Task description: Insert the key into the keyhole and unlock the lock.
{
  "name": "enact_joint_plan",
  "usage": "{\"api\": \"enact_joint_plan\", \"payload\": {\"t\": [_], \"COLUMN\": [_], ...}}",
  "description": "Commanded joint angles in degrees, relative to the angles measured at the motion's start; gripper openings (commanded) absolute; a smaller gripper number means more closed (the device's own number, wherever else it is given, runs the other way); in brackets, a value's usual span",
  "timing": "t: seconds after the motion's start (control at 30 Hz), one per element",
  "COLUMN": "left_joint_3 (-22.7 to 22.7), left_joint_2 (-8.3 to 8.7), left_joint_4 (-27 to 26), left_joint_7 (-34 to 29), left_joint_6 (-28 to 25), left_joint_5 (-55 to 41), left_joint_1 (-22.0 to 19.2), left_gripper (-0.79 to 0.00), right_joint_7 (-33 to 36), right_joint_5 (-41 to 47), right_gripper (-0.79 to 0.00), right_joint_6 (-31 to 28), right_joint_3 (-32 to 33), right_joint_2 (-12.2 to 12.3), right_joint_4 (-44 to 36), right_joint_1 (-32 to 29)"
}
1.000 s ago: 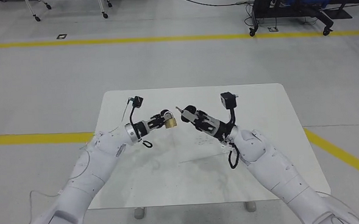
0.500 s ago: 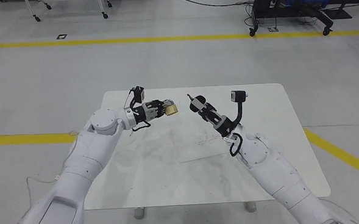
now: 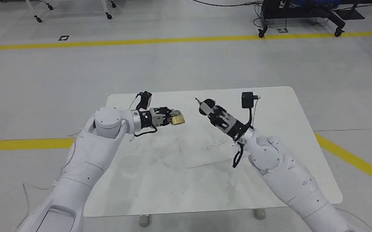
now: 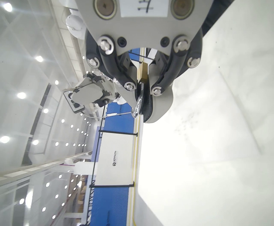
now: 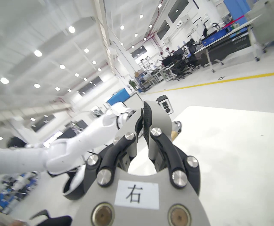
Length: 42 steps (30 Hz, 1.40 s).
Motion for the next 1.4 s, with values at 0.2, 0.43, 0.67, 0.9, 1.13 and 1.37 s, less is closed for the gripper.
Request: {"api": "enact_joint_plan", "payload": {"t": [0.2,0.43,0.67,0.9,1.13,1.37], "left_joint_3": [-0.73,-0.96,-4.43,-6.42,-8.07,-9.93], "left_joint_2": [-0.31,-0.29,0.04,0.04,0.11,0.48], "left_joint_4": [-3.36,-3.31,-7.25,-10.73,-13.23,-15.09], "left_joint_7": [0.68,1.88,8.48,13.69,14.49,14.14], "left_joint_6": [7.03,6.81,5.01,3.96,4.64,4.45], "left_joint_5": [-4.34,-4.38,-7.4,-9.71,-12.18,-12.39], "left_joint_1": [1.14,1.54,4.93,7.86,9.67,10.79], "left_gripper": [-0.785,-0.785,-0.785,-0.785,-0.785,-0.785], "right_joint_7": [-7.75,-7.75,-1.41,5.2,9.49,24.4], "right_joint_5": [-36.68,-36.68,-59.29,-103.23,-126.96,-144.33], "right_gripper": [-0.785,-0.785,-0.785,-0.785,-0.785,-0.785], "right_joint_6": [12.64,12.64,20.13,32.29,35.78,36.42], "right_joint_3": [2.01,2.01,-1.09,-8.73,-13.92,-19.53], "right_joint_2": [1.48,1.48,1.52,1.99,1.66,-0.22], "right_joint_4": [-14.6,-14.6,-18.83,-27.03,-26.2,-25.69], "right_joint_1": [-11.53,-11.53,-9.52,-12.97,-14.7,-14.78]}}
